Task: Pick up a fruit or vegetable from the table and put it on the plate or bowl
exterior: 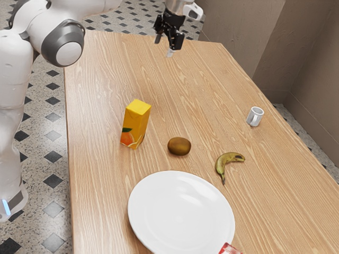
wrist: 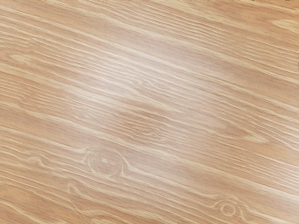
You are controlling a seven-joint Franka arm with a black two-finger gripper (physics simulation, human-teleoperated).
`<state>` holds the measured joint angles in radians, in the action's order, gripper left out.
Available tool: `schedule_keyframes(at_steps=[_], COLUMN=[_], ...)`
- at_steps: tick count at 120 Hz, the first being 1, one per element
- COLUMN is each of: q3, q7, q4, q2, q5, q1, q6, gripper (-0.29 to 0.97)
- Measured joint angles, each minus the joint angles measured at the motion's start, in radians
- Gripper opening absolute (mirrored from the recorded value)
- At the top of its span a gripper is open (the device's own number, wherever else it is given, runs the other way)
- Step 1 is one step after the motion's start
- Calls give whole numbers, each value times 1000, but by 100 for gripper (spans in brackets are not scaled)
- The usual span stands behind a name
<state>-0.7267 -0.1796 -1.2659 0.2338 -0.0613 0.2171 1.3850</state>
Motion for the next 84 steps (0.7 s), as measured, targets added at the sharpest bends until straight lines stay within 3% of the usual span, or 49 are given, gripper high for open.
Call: schedule_keyframes(at_steps=[45,54,64,76,84], q3=[5,27,107,141,145], q7=[-18,-7,29,71,95], q4=[28,194,255,259,251], q2=[-10,-150,-250,-128,-19], q5=[1,10,13,-1,-51], q1=[3,51,89,43,122], q6=[7,-38,-75,-82,-66], gripper=[68,68,68,68,68])
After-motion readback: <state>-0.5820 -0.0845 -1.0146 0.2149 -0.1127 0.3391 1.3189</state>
